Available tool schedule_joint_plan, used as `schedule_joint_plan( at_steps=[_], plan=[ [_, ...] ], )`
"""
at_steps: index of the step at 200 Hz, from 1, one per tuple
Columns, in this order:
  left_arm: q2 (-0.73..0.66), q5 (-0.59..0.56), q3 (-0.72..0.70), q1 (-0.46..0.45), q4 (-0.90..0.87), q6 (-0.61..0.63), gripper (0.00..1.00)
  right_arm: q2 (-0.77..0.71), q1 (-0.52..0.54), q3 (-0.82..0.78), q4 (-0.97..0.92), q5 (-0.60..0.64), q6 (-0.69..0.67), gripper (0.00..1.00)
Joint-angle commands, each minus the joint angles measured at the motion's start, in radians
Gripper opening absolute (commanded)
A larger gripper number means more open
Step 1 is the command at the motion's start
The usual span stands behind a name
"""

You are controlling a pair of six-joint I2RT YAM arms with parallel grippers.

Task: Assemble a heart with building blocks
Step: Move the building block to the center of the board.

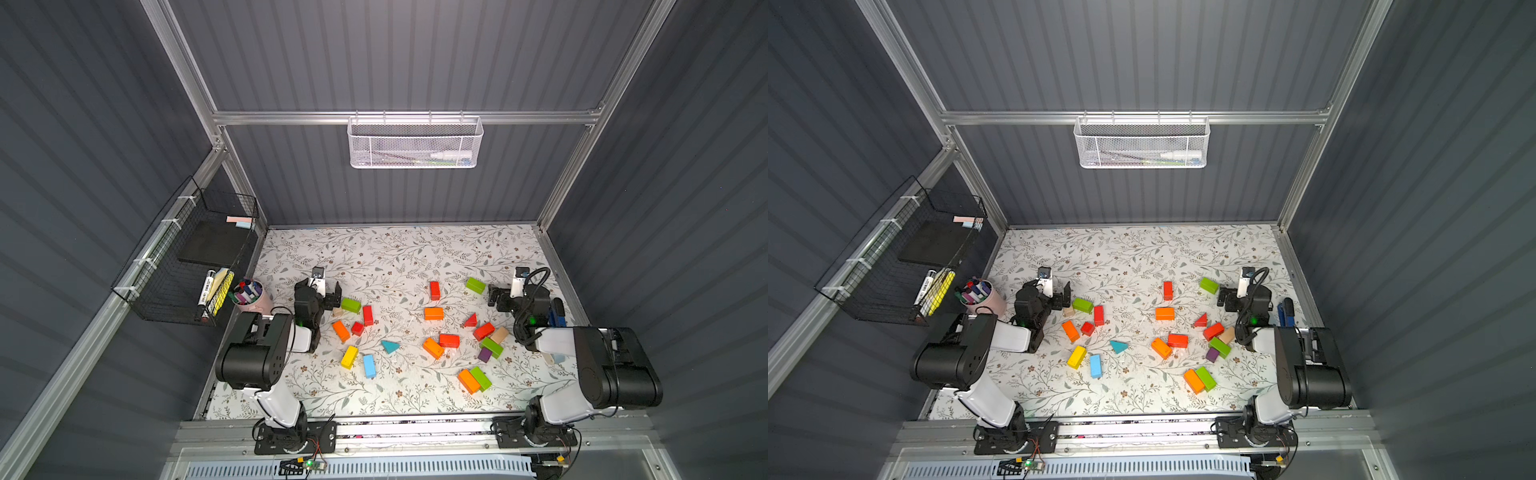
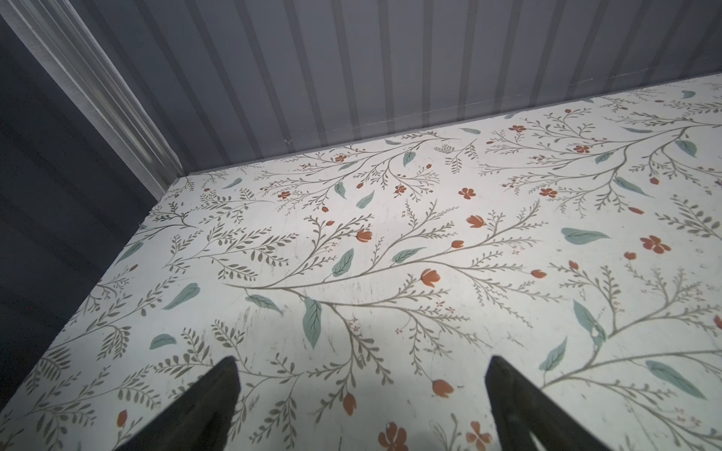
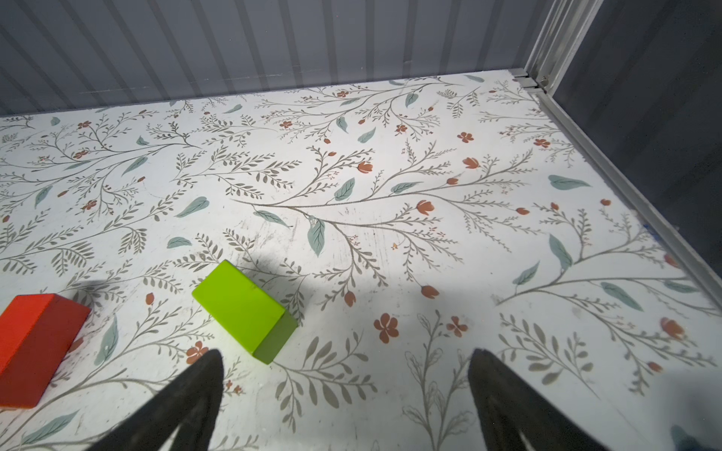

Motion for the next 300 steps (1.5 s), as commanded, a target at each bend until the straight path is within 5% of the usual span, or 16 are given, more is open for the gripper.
schedule_joint_plan(
  at_steps=[1,36,100,144,166,182,221,300],
  plan=[
    [-0.002,0.007,0.015,0.006,-0.002,-0.010,0.99,-0.011,0.005,0.014,-0.012,0.004,-0.019,0.99],
    [-0.066,0.019,0.062,-0.004,-0.138,0.029,0.99,-0.049,0.005,0.016,-0.005,-0.019,-0.040,0.99],
    [-0.343,-0.051,0.333,-0.122,-0.737,-0.001,0.99,-0.363,0.052,0.207,-0.534,-0.040,0.053,0.99],
    [-0.411,0.174,0.569,-0.160,-1.127,-0.079,0.99,-0.427,0.320,0.333,-0.845,0.059,0.109,0.99],
    [-0.394,0.352,0.725,-0.160,-1.183,-0.017,0.99,-0.407,0.449,0.364,-0.924,-0.005,0.101,0.99],
    [-0.400,0.373,0.774,-0.159,-1.304,-0.022,0.99,-0.384,0.511,0.380,-0.979,-0.100,0.082,0.96],
    [-0.455,0.390,0.678,-0.068,-1.299,-0.055,0.99,-0.284,0.691,0.395,-1.045,-0.208,0.048,0.85],
    [-0.525,0.418,0.547,-0.053,-1.161,-0.045,0.99,0.064,1.009,0.585,-1.130,-0.074,-0.062,0.74]
  ],
)
